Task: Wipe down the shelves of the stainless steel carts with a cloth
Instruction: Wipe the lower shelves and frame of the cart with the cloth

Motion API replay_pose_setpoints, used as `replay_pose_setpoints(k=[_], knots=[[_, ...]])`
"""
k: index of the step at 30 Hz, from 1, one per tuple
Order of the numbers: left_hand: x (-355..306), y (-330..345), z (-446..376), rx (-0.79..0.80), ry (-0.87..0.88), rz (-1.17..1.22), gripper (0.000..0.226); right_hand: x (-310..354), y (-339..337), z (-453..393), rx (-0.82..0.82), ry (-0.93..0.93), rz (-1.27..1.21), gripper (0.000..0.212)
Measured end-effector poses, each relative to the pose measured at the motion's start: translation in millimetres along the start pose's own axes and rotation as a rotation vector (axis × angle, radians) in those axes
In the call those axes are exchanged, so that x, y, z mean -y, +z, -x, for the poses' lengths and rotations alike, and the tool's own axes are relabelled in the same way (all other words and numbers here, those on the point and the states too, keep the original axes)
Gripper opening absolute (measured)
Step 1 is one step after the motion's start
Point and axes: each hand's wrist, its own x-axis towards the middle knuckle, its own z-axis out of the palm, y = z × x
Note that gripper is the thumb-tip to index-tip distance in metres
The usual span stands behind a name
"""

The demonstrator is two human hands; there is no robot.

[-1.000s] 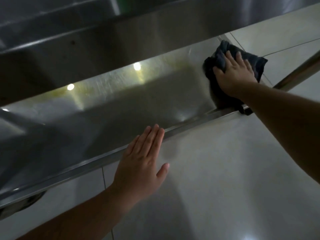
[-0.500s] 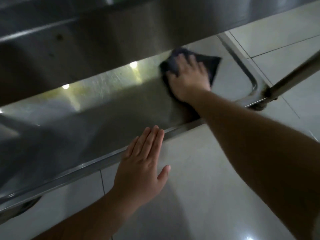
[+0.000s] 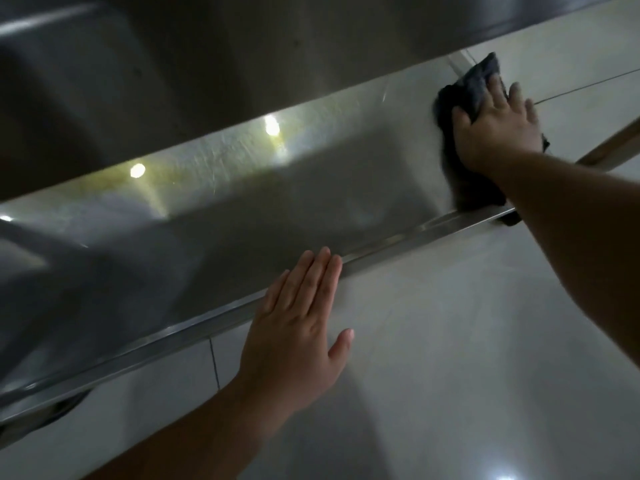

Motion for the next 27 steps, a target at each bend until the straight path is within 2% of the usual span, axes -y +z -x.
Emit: replay_pose_setpoints(k=[4, 8, 11, 13, 15, 17, 20, 23, 27], knots=[[-2, -4, 0, 0.031, 0.005, 0.013, 0.097, 64, 1, 33, 0.051, -0.113, -0.082, 0.074], [-5, -14, -2, 0.074, 0.013, 0.056, 0.095, 141, 18, 101, 0.100, -0.450, -0.063, 0.073], [2, -29, -4, 0.094, 0.033, 0.215, 0.084, 161, 26, 127, 0.155, -0.653, -0.058, 0.068], [20, -44, 4, 0.060, 0.042, 0.321, 0.073, 157, 22, 118, 0.157, -0.617, -0.096, 0.063], [55, -54, 26, 0.027, 0.006, 0.277, 0.068, 147, 21, 105, 0.084, -0.410, -0.122, 0.062], [102, -63, 59, 0.006, -0.062, 0.183, 0.073, 141, 19, 94, 0.052, -0.165, -0.163, 0.067], [177, -76, 118, 0.035, -0.234, 0.046, 0.086, 170, 22, 94, 0.073, 0.034, -0.175, 0.075], [224, -80, 168, 0.085, -0.349, -0.074, 0.097, 242, 36, 122, 0.088, -0.042, -0.161, 0.078], [229, -69, 190, 0.154, -0.472, -0.070, 0.113, 366, 62, 188, 0.105, -0.441, -0.153, 0.077]])
